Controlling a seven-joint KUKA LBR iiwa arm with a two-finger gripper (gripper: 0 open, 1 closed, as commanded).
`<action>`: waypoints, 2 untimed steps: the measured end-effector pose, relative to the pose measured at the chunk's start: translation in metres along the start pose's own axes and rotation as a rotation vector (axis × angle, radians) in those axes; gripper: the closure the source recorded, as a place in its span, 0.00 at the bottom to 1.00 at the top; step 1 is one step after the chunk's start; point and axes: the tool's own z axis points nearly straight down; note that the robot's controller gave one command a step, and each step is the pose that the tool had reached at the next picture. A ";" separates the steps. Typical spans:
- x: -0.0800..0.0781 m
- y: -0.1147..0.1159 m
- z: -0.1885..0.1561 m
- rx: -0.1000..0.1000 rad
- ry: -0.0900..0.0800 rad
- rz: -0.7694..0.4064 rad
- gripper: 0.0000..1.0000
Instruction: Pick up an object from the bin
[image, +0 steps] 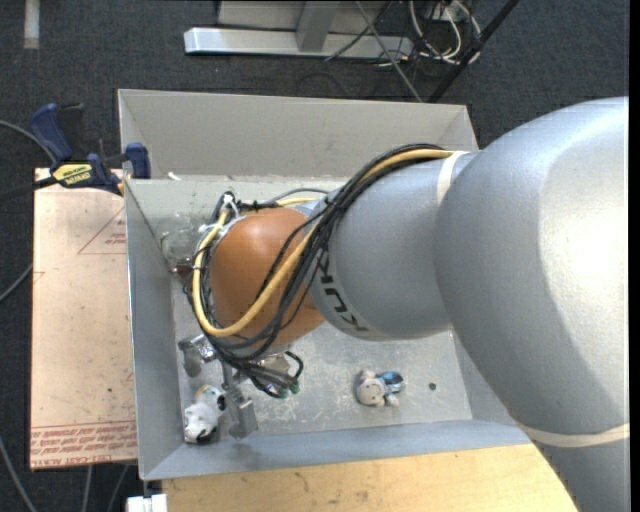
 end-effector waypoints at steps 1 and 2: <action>-0.001 0.011 -0.004 0.001 -0.004 -0.295 0.00; 0.008 0.016 0.024 0.012 -0.010 -0.313 0.00</action>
Offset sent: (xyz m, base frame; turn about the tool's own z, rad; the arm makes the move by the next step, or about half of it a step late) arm -0.0205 0.0131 -0.0264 -0.3158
